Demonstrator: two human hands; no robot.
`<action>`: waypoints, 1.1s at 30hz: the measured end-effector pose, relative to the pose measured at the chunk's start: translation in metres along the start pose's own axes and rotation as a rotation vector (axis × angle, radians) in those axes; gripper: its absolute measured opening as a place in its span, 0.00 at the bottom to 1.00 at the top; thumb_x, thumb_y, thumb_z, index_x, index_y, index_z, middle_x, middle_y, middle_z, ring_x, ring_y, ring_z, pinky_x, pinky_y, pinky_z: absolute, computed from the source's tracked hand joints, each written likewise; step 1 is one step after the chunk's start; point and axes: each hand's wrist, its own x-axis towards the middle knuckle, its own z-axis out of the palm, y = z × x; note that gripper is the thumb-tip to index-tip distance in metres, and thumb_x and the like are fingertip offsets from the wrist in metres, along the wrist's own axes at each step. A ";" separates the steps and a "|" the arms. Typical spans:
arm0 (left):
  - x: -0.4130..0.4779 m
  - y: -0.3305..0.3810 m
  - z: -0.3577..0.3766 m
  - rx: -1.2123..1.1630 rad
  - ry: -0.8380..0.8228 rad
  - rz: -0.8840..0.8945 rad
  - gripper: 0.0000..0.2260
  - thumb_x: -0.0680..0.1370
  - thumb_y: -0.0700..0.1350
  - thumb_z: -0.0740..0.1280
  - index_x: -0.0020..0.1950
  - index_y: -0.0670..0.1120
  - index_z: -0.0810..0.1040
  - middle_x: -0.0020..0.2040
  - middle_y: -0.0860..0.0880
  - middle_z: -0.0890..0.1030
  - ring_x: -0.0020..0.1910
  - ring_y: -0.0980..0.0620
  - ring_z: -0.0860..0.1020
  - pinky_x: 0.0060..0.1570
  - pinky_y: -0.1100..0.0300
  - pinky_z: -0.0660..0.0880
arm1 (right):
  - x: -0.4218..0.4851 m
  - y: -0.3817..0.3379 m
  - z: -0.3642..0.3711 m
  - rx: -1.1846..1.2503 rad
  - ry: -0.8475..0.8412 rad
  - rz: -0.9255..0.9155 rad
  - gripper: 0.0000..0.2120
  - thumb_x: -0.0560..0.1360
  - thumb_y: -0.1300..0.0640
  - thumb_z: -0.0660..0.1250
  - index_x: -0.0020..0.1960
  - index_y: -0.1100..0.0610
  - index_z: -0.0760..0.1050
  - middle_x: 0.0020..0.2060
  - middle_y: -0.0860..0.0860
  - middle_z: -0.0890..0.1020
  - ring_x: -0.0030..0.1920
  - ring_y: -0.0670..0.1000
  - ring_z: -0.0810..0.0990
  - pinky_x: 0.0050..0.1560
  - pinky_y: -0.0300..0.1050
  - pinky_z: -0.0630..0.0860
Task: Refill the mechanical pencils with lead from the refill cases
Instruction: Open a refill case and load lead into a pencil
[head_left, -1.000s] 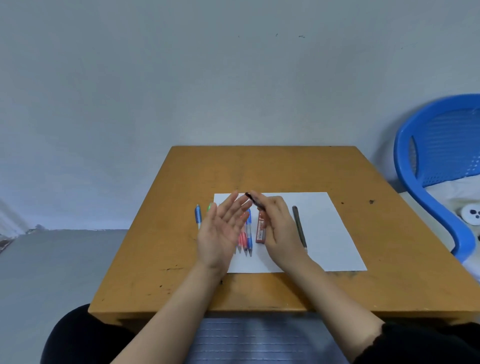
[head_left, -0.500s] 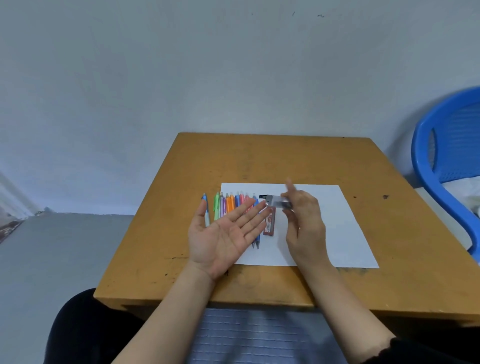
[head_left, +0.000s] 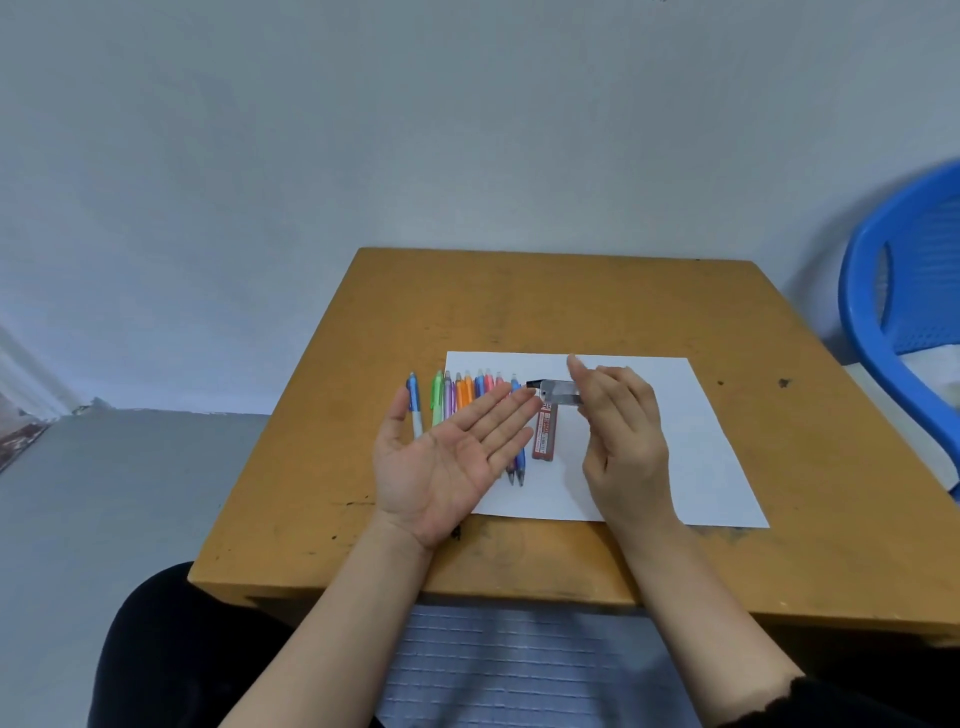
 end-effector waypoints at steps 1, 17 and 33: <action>0.000 0.000 0.000 0.002 -0.003 -0.001 0.40 0.74 0.64 0.59 0.72 0.32 0.63 0.73 0.33 0.64 0.72 0.36 0.65 0.72 0.45 0.61 | 0.000 0.000 0.000 -0.003 0.003 -0.001 0.18 0.80 0.68 0.53 0.67 0.63 0.71 0.52 0.59 0.81 0.57 0.57 0.73 0.60 0.52 0.74; 0.000 0.000 0.000 -0.030 -0.019 -0.018 0.40 0.75 0.65 0.58 0.71 0.31 0.65 0.72 0.32 0.65 0.71 0.35 0.66 0.70 0.44 0.64 | 0.000 0.000 0.001 -0.034 -0.021 -0.025 0.21 0.82 0.64 0.47 0.62 0.62 0.77 0.52 0.57 0.82 0.56 0.56 0.73 0.64 0.58 0.69; 0.001 0.000 0.001 0.021 0.015 -0.031 0.40 0.75 0.64 0.58 0.71 0.31 0.65 0.71 0.32 0.66 0.71 0.36 0.66 0.70 0.45 0.63 | 0.001 0.002 0.003 -0.095 -0.036 -0.046 0.22 0.82 0.64 0.47 0.58 0.61 0.80 0.51 0.56 0.83 0.54 0.55 0.72 0.65 0.57 0.67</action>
